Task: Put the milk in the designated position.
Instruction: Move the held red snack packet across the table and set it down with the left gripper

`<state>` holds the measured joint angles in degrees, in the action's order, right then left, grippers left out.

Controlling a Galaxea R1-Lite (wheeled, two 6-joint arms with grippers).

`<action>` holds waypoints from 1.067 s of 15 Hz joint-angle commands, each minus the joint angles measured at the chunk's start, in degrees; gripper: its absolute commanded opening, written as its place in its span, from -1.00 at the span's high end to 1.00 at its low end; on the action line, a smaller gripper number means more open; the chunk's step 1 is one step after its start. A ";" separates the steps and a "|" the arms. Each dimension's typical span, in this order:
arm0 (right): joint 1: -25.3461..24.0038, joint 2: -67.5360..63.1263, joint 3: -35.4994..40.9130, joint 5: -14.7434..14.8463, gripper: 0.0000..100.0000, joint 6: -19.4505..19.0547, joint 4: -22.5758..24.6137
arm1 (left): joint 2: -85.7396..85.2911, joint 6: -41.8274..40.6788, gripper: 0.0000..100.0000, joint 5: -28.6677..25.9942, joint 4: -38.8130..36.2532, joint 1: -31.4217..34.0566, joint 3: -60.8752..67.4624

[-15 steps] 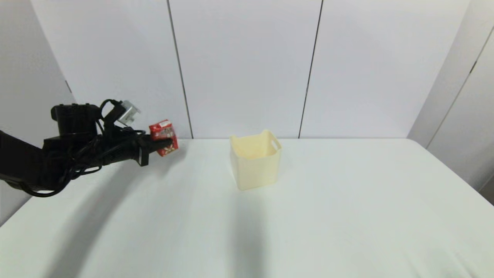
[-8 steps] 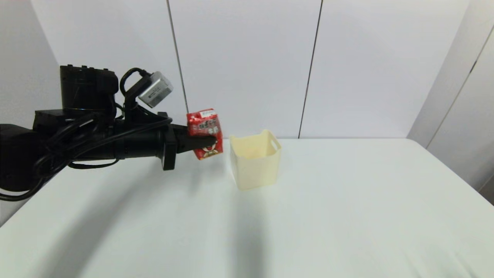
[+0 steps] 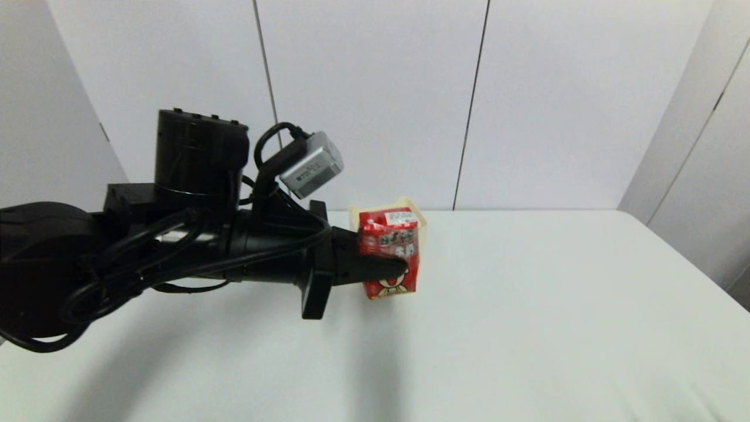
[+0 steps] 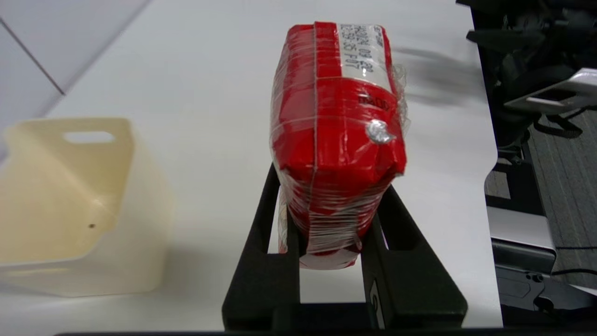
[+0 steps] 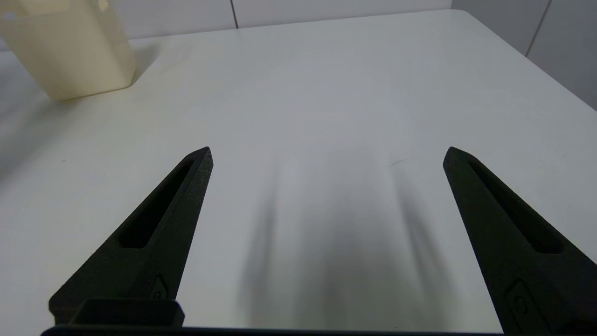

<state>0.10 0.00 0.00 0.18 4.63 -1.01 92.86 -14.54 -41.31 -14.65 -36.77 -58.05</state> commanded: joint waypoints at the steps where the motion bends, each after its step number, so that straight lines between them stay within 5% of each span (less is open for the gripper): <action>1: -0.01 -0.09 0.00 -0.01 -1.00 0.03 0.05 | 9.10 -0.22 1.00 5.02 -4.59 -2.96 0.48; 10: -0.01 -0.09 0.00 -0.01 -1.00 0.03 -0.04 | 22.19 1.54 1.00 9.94 -29.03 -3.66 8.39; 16: -0.01 -0.09 0.00 -0.01 -1.00 0.03 -0.04 | 26.32 1.89 1.00 11.26 -34.65 -3.57 10.06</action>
<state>0.10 0.00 0.00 0.18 4.62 -1.01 117.59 -12.62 -29.95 -48.97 -40.33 -47.90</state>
